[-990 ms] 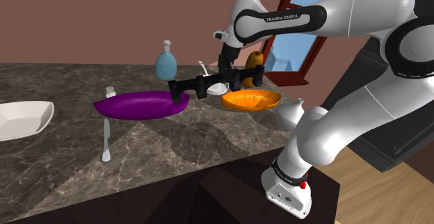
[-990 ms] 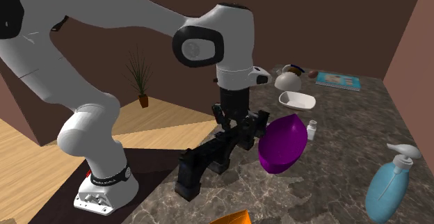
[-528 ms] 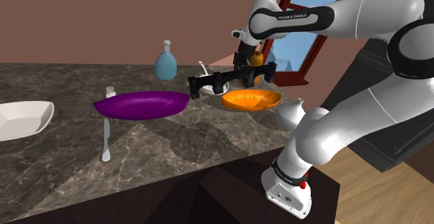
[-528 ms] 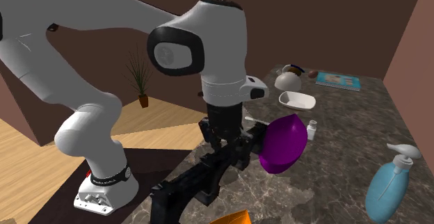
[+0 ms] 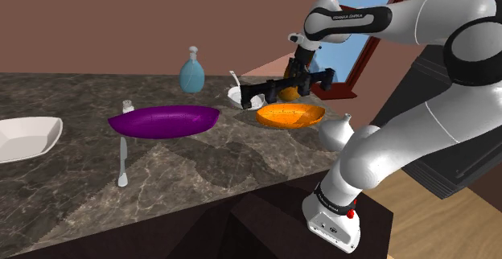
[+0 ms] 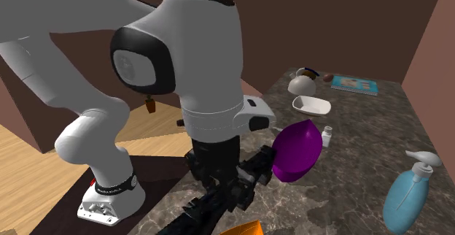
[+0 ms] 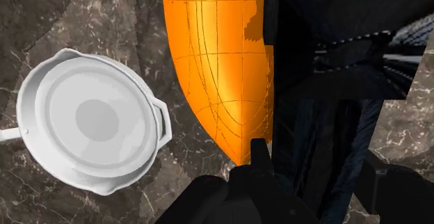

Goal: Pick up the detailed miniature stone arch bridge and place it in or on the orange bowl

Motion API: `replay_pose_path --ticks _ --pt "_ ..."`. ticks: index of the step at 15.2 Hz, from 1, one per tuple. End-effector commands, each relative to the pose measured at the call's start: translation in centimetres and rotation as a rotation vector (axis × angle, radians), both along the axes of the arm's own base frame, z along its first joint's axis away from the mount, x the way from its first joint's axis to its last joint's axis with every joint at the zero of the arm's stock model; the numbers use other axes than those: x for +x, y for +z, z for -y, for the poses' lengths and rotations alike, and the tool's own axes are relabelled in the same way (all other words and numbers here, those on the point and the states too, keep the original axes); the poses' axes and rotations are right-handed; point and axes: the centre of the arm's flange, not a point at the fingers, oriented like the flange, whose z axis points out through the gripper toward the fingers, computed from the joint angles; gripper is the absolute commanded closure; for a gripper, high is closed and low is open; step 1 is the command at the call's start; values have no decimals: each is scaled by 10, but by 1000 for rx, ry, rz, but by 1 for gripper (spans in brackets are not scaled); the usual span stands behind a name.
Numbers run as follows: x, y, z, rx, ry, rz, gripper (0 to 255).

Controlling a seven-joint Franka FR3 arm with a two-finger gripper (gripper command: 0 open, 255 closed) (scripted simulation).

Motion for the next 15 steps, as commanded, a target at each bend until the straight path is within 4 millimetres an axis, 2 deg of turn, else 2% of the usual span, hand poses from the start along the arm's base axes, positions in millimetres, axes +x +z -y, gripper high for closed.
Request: replay_pose_path --ticks 1,8,15 --pt "-7 2 26 -1 2 2 255" --pt "-32 8 113 -1 2 2 255" --pt "-32 -29 113 -1 2 2 255"
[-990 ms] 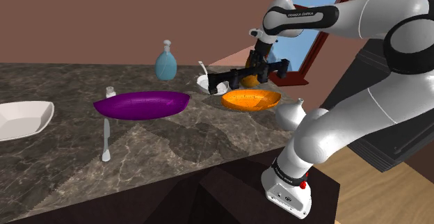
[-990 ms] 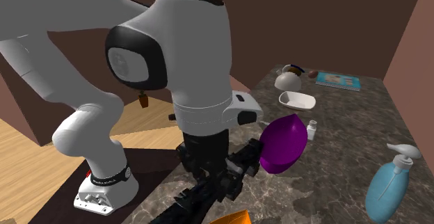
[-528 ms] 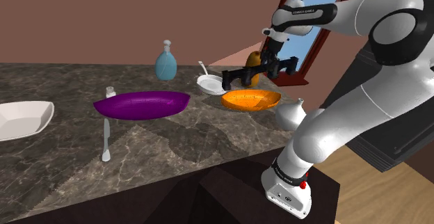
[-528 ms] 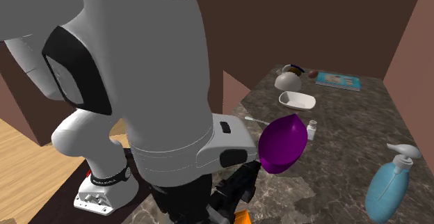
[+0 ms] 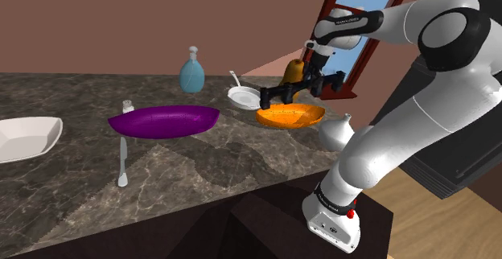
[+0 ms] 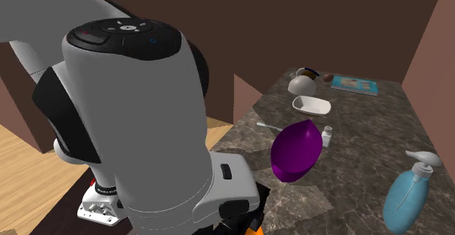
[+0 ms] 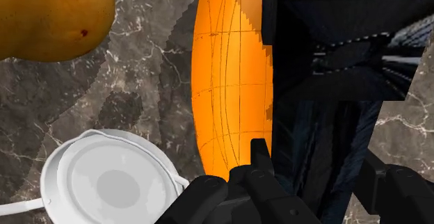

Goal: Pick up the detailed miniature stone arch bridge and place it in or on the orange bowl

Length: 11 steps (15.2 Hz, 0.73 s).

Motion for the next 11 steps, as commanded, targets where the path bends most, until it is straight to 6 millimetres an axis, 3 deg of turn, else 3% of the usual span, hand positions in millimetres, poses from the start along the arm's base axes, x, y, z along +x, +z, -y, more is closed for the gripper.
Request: replay_pose_path --ticks 1,11 --pt "1 -10 1 -1 0 2 255" --pt "1 -62 1 -1 0 2 255"
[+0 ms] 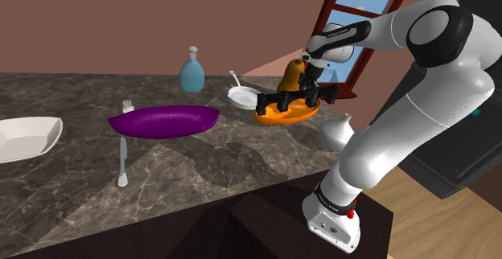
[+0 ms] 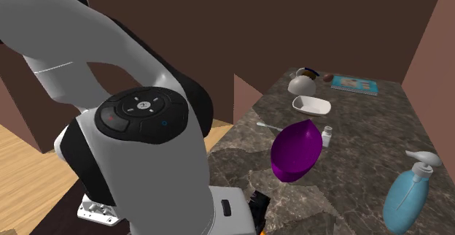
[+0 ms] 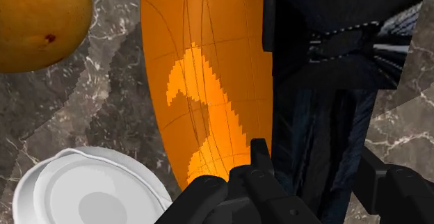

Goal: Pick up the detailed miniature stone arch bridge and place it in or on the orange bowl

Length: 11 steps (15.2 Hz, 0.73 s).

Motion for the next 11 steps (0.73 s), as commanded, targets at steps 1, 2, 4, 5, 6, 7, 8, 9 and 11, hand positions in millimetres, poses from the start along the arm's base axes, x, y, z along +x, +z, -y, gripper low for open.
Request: replay_pose_path --ticks 1,2,4,5,6,7,8,9,11 --pt "0 -13 -1 0 1 1 255" --pt "0 -13 -1 0 1 1 255" --pt "0 -13 -1 0 1 1 255" --pt "0 -13 -1 0 1 1 255" --pt "0 -13 -1 0 1 1 255" --pt "0 -13 -1 0 1 1 255" --pt "0 -13 -1 0 1 1 255" --pt "0 -13 -1 0 1 1 255" --pt "0 -13 -1 0 1 1 0"
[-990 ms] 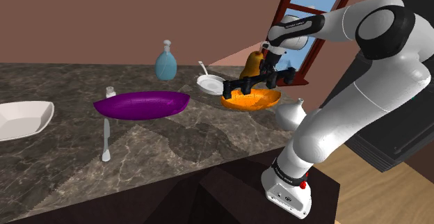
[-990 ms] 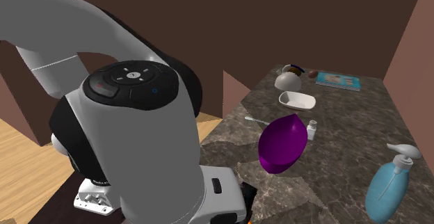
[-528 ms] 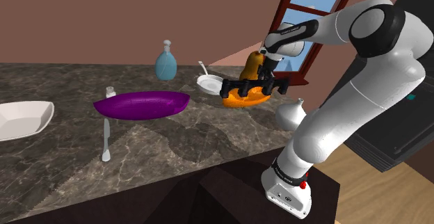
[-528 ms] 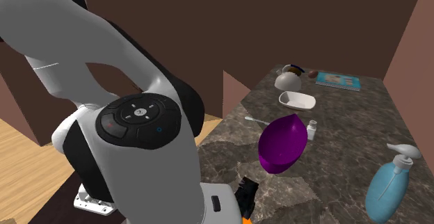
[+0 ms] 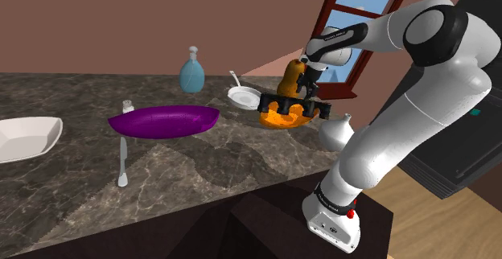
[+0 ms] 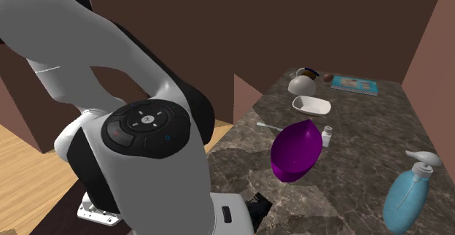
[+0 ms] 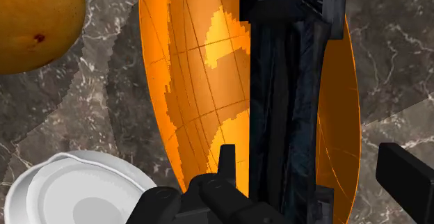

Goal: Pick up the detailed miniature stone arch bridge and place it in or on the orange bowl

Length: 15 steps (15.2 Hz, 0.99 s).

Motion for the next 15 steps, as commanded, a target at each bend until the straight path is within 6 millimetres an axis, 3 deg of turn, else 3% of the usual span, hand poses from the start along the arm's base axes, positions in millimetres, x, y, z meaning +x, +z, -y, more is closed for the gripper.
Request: replay_pose_path --ticks 1,4,8,15 --pt "0 0 0 0 0 0 0" --pt "0 0 0 0 0 0 0" --pt "-2 50 1 0 0 0 0" --pt "-2 50 1 0 0 0 0"
